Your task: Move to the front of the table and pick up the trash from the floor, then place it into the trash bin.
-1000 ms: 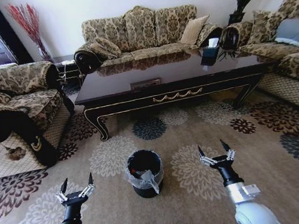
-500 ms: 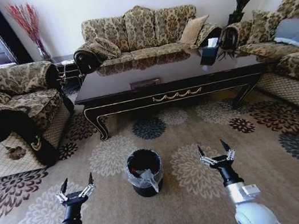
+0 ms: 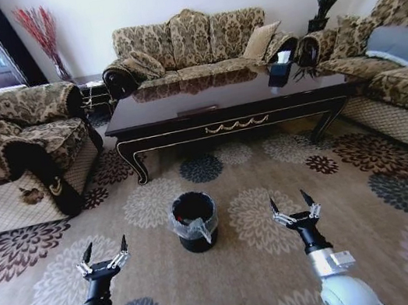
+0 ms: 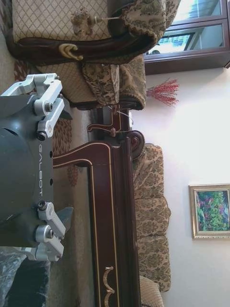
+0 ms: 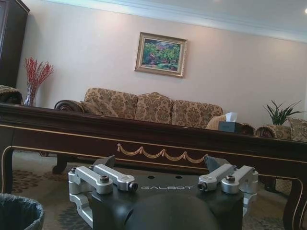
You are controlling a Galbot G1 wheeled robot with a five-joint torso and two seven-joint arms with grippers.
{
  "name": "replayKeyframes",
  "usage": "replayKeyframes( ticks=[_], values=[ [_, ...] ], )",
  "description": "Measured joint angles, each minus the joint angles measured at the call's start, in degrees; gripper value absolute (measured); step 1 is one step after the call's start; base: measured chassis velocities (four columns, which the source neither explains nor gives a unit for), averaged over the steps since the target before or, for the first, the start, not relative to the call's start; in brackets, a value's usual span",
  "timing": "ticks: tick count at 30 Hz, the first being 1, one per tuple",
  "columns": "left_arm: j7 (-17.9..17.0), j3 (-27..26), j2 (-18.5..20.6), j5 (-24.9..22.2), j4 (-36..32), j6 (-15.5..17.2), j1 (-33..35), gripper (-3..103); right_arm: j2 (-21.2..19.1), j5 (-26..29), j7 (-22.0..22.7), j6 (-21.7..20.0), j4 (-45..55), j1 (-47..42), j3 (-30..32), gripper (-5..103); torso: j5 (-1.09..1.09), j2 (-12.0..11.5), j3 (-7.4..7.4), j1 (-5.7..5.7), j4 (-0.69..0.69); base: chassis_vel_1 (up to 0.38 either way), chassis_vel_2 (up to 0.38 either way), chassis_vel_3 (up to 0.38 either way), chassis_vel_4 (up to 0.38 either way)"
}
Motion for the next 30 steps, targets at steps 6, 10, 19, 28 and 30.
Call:
replayKeyframes(
  ticks=[6, 10, 19, 28, 30],
  values=[
    [0.0, 0.0, 0.0, 0.0, 0.0, 0.0, 0.0, 100, 0.0, 0.0, 0.0, 0.0, 0.0, 0.0, 0.0, 100, 0.00, 0.0, 0.00, 0.00, 0.00, 0.134, -0.118, -0.135, 0.121],
    [0.0, 0.0, 0.0, 0.0, 0.0, 0.0, 0.0, 100, 0.0, 0.0, 0.0, 0.0, 0.0, 0.0, 0.0, 100, 0.00, 0.0, 0.00, 0.00, 0.00, 0.119, -0.125, -0.128, 0.140],
    [0.0, 0.0, 0.0, 0.0, 0.0, 0.0, 0.0, 100, 0.0, 0.0, 0.0, 0.0, 0.0, 0.0, 0.0, 100, 0.00, 0.0, 0.00, 0.00, 0.00, 0.151, -0.151, -0.151, 0.149],
    [0.0, 0.0, 0.0, 0.0, 0.0, 0.0, 0.0, 100, 0.0, 0.0, 0.0, 0.0, 0.0, 0.0, 0.0, 100, 0.00, 0.0, 0.00, 0.00, 0.00, 0.173, -0.178, -0.176, 0.187],
    [0.0, 0.0, 0.0, 0.0, 0.0, 0.0, 0.0, 100, 0.0, 0.0, 0.0, 0.0, 0.0, 0.0, 0.0, 100, -0.01, 0.0, 0.00, 0.00, 0.00, 0.183, -0.191, -0.185, 0.185]
  ],
)
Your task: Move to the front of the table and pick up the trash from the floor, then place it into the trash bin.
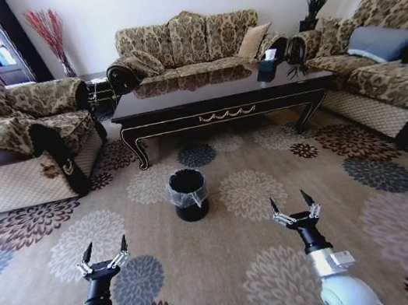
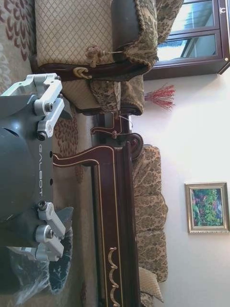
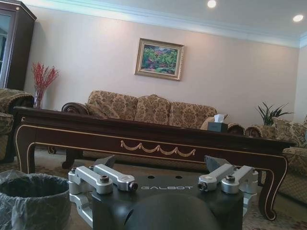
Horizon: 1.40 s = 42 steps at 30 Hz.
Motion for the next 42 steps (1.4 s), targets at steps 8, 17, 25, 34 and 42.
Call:
replayKeyframes(
  ticks=[8, 17, 25, 34, 42],
  values=[
    [0.0, 0.0, 0.0, 0.0, 0.0, 0.0, 0.0, 100, 0.0, 0.0, 0.0, 0.0, 0.0, 0.0, 0.0, 100, 0.02, 0.0, 0.00, 0.00, 0.00, 0.182, -0.178, -0.193, 0.173],
    [0.0, 0.0, 0.0, 0.0, 0.0, 0.0, 0.0, 100, 0.0, 0.0, 0.0, 0.0, 0.0, 0.0, 0.0, 100, 0.01, 0.0, 0.00, 0.00, 0.00, 0.208, -0.220, -0.221, 0.219],
    [0.0, 0.0, 0.0, 0.0, 0.0, 0.0, 0.0, 100, 0.0, 0.0, 0.0, 0.0, 0.0, 0.0, 0.0, 100, 0.01, 0.0, 0.00, 0.00, 0.01, 0.253, -0.233, -0.216, 0.257],
    [0.0, 0.0, 0.0, 0.0, 0.0, 0.0, 0.0, 100, 0.0, 0.0, 0.0, 0.0, 0.0, 0.0, 0.0, 100, 0.01, 0.0, 0.00, 0.00, -0.01, 0.244, -0.255, -0.257, 0.239],
    [0.0, 0.0, 0.0, 0.0, 0.0, 0.0, 0.0, 100, 0.0, 0.0, 0.0, 0.0, 0.0, 0.0, 0.0, 100, 0.00, 0.0, 0.00, 0.00, 0.00, 0.244, -0.246, -0.251, 0.243]
  ],
)
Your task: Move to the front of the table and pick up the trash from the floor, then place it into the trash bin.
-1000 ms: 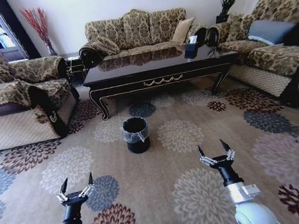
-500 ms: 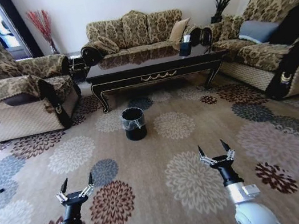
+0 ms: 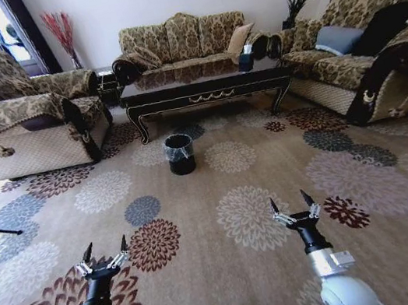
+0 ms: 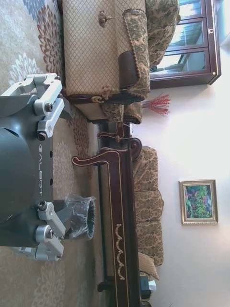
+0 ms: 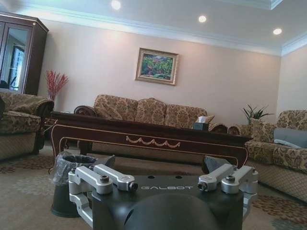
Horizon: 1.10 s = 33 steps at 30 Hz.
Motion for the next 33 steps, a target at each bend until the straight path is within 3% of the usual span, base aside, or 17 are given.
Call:
replayKeyframes(
  ticks=[19, 33],
  values=[
    [0.0, 0.0, 0.0, 0.0, 0.0, 0.0, 0.0, 100, 0.0, 0.0, 0.0, 0.0, 0.0, -0.1, 0.0, 100, 0.01, 0.0, -0.02, -0.01, 0.00, 0.228, -0.239, -0.224, 0.236],
    [0.0, 0.0, 0.0, 0.0, 0.0, 0.0, 0.0, 100, 0.0, 0.0, 0.0, 0.0, 0.0, 0.0, 0.0, 100, 0.00, 0.0, 0.00, 0.00, 0.00, 0.000, 0.007, -0.003, -0.001]
  ],
)
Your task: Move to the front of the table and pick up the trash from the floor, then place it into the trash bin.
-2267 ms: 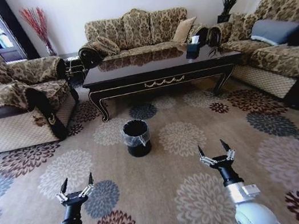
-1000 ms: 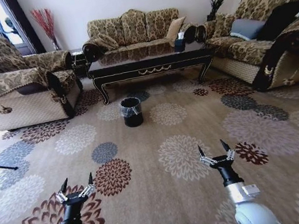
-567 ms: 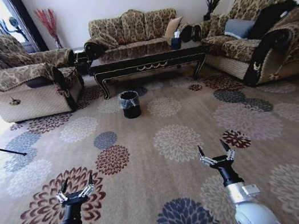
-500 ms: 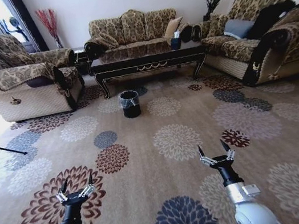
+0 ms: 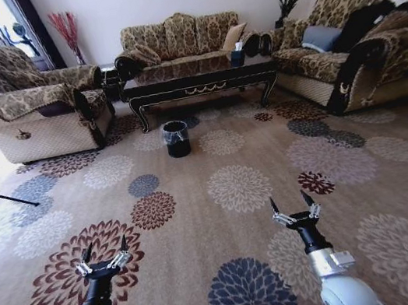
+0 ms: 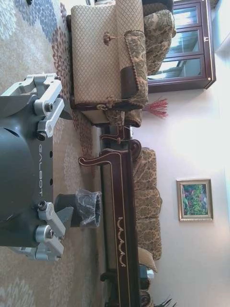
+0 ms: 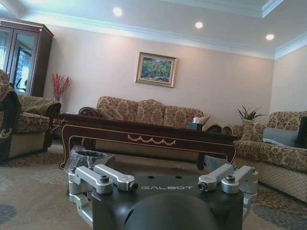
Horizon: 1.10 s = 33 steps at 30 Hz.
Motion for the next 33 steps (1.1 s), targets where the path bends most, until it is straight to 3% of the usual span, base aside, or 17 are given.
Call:
replayKeyframes(
  ticks=[22, 33],
  values=[
    [0.0, 0.0, 0.0, 0.0, 0.0, 0.0, 0.0, 100, 0.0, 0.0, 0.0, 0.0, 0.0, 0.0, 0.0, 100, 0.00, 0.0, 0.02, 0.00, 0.01, -0.023, 0.019, 0.026, -0.017],
    [0.0, 0.0, 0.0, 0.0, 0.0, 0.0, 0.0, 100, 0.0, 0.0, 0.0, 0.0, 0.0, 0.0, 0.0, 100, 0.01, 2.3, 2.12, 0.16, 0.01, 0.000, 0.000, 0.000, 0.000]
  ],
)
